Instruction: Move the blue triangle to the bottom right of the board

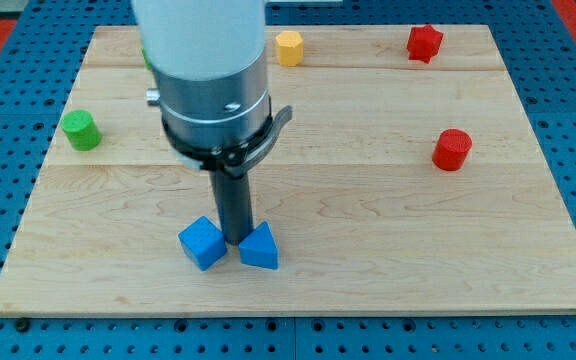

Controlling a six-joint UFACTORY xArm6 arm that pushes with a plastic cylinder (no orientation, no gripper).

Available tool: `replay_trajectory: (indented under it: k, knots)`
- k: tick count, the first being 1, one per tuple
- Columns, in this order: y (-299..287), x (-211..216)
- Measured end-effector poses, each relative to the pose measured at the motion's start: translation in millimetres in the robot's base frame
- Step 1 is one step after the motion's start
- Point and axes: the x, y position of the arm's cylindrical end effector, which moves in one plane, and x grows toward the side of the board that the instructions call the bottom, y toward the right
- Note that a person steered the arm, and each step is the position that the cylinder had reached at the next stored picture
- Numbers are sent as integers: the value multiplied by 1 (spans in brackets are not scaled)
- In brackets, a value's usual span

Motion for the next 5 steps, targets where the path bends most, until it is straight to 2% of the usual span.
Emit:
replay_trajectory:
  k: [1,2,4,5]
  knots:
    - [19,10]
    - [70,-3]
    - [174,2]
    - [190,9]
